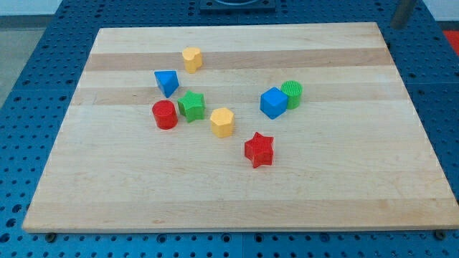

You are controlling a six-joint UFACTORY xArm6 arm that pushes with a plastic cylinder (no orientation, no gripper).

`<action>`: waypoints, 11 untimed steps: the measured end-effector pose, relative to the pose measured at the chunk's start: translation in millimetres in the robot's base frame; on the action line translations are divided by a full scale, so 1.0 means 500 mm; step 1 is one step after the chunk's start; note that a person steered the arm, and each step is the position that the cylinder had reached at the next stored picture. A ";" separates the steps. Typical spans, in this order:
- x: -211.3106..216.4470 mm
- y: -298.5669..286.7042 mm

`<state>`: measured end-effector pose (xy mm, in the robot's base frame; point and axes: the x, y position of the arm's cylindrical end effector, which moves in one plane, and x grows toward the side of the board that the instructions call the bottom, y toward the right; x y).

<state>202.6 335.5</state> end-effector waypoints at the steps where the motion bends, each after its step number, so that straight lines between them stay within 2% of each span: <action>1: 0.001 0.000; 2: 0.018 -0.029; 3: 0.051 -0.122; 9: 0.066 -0.867; 10: 0.098 -0.953; 11: 0.147 -0.992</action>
<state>276.1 -160.5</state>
